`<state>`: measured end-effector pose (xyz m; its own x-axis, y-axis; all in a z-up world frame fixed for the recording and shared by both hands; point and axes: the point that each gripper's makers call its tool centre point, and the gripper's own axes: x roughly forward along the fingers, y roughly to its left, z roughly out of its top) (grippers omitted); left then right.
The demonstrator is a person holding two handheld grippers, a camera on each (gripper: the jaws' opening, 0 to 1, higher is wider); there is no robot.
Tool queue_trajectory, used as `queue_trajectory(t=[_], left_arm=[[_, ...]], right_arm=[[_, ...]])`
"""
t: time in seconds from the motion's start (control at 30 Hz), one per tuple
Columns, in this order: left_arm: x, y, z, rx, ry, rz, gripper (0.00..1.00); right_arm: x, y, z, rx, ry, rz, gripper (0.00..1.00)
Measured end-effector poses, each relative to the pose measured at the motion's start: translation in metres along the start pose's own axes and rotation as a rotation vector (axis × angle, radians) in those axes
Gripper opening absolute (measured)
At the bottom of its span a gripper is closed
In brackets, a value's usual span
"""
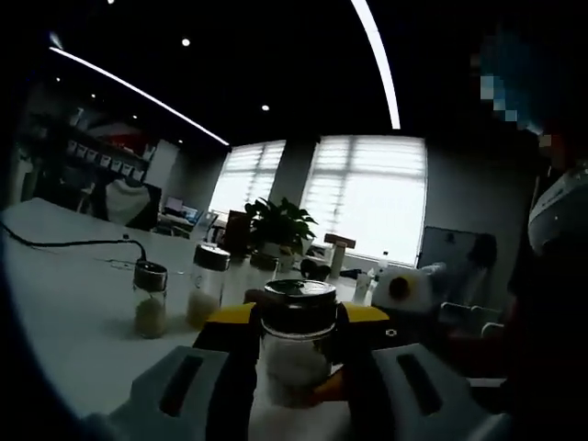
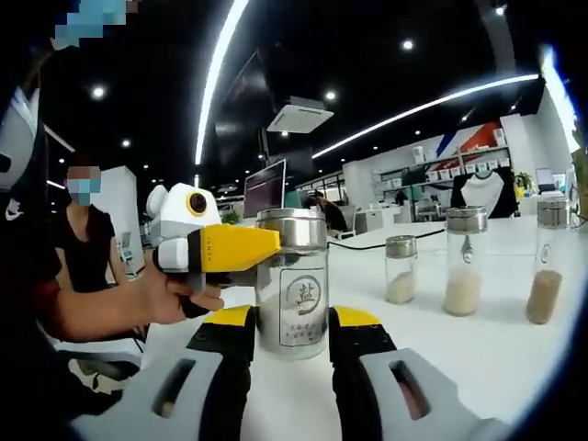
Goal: Rotate the seasoning bottle until the label or dispensing opening points toward the visible target arrow and the bottle remains upright within the marked orientation range
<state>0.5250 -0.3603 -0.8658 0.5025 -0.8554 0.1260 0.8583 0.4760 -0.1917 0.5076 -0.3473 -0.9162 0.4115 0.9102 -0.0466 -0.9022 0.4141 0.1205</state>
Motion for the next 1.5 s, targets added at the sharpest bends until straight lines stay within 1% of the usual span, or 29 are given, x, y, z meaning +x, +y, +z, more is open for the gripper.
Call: queue_trajectory(t=[0.07, 0.13, 0.23, 0.3, 0.33, 0.4, 0.43, 0.5, 0.53, 0.57, 0.6, 0.67, 0.7, 0.73, 0.77, 0.8, 0.83, 0.93, 1.0, 1.03, 1.07, 1.13, 1.17, 1.2, 1.33, 1.4, 1.43, 1.47, 1.5], left_arm=[[0.000, -0.003, -0.001, 0.029, 0.014, -0.032, 0.35], [0.001, -0.007, 0.000, 0.040, 0.008, -0.061, 0.35], [0.000, -0.006, 0.003, 0.034, -0.002, -0.085, 0.35], [-0.002, -0.003, 0.007, -0.006, -0.020, -0.123, 0.35], [-0.002, -0.010, 0.009, -0.022, -0.034, -0.148, 0.35], [-0.004, -0.016, 0.012, -0.044, -0.056, -0.191, 0.35], [-0.005, -0.022, 0.013, -0.051, -0.070, -0.238, 0.35], [-0.008, -0.029, 0.014, -0.055, -0.077, -0.289, 0.35], [-0.009, -0.032, 0.014, -0.072, -0.080, -0.309, 0.35], [-0.010, -0.033, 0.016, -0.116, -0.093, -0.330, 0.35], [-0.010, -0.032, 0.016, -0.133, -0.095, -0.329, 0.35], [-0.009, -0.031, 0.014, -0.125, -0.089, -0.317, 0.35], [-0.008, -0.030, 0.015, -0.123, -0.092, -0.301, 0.35], [-0.007, -0.029, 0.015, -0.116, -0.099, -0.283, 0.35], [-0.004, -0.027, 0.016, -0.084, -0.116, -0.250, 0.35], [-0.003, -0.025, 0.016, -0.072, -0.118, -0.236, 0.35], [-0.003, -0.024, 0.016, -0.059, -0.121, -0.222, 0.35], [-0.001, -0.017, 0.008, -0.031, -0.078, -0.156, 0.35], [0.001, -0.014, 0.008, -0.048, -0.077, -0.110, 0.35], [0.003, -0.011, 0.007, -0.065, -0.081, -0.071, 0.36], [0.004, -0.007, 0.006, -0.105, -0.081, -0.029, 0.36], [0.004, 0.001, 0.005, -0.140, -0.084, 0.036, 0.36], [0.004, 0.003, 0.004, -0.151, -0.084, 0.054, 0.36], [0.004, 0.007, 0.003, -0.182, -0.090, 0.110, 0.36], [0.003, 0.012, 0.004, -0.220, -0.100, 0.191, 0.36], [0.002, 0.013, 0.003, -0.227, -0.093, 0.233, 0.36], [0.001, 0.016, 0.002, -0.233, -0.085, 0.268, 0.36], [0.001, 0.017, 0.001, -0.239, -0.083, 0.277, 0.36], [0.000, 0.018, 0.000, -0.259, -0.081, 0.306, 0.36]], right_arm=[[0.001, 0.002, -0.002, 0.012, 0.009, 0.027, 0.30], [0.001, 0.005, -0.002, 0.018, 0.007, 0.047, 0.30], [0.000, 0.007, 0.001, 0.008, 0.007, 0.076, 0.31], [0.000, 0.009, 0.003, 0.001, 0.005, 0.094, 0.31], [0.000, 0.011, 0.004, 0.000, 0.004, 0.111, 0.31], [0.000, 0.014, 0.006, 0.005, -0.002, 0.138, 0.34], [0.000, 0.017, 0.007, 0.012, -0.005, 0.151, 0.36], [-0.001, 0.024, 0.008, 0.015, -0.008, 0.192, 0.36], [-0.001, 0.025, 0.009, 0.012, -0.010, 0.196, 0.34], [-0.001, 0.031, 0.011, 0.003, -0.017, 0.202, 0.33], [0.000, 0.032, 0.012, -0.008, -0.015, 0.190, 0.32], [0.001, 0.029, 0.010, -0.023, -0.005, 0.150, 0.32], [0.003, 0.026, 0.011, -0.031, -0.008, 0.124, 0.32], [0.003, 0.025, 0.011, -0.034, -0.010, 0.115, 0.32], [0.004, 0.019, 0.012, -0.044, -0.018, 0.071, 0.32], [0.004, 0.017, 0.013, -0.048, -0.020, 0.055, 0.32], [0.004, 0.011, 0.011, -0.062, -0.013, 0.012, 0.32], [0.006, 0.001, 0.004, -0.151, 0.041, -0.077, 0.32], [0.007, -0.003, 0.004, -0.173, 0.053, -0.121, 0.32], [0.009, -0.004, 0.003, -0.173, 0.055, -0.139, 0.32], [0.009, -0.007, 0.003, -0.179, 0.055, -0.155, 0.32], [0.010, -0.011, 0.002, -0.192, 0.063, -0.191, 0.32], [0.010, -0.014, 0.001, -0.208, 0.070, -0.223, 0.32], [0.009, -0.017, 0.001, -0.224, 0.078, -0.256, 0.32], [0.011, -0.019, 0.002, -0.232, 0.075, -0.302, 0.31], [0.011, -0.019, 0.001, -0.231, 0.072, -0.331, 0.31], [0.011, -0.022, 0.000, -0.239, 0.080, -0.356, 0.31], [0.011, -0.022, -0.001, -0.240, 0.083, -0.360, 0.31], [0.011, -0.023, -0.003, -0.248, 0.088, -0.383, 0.31]])
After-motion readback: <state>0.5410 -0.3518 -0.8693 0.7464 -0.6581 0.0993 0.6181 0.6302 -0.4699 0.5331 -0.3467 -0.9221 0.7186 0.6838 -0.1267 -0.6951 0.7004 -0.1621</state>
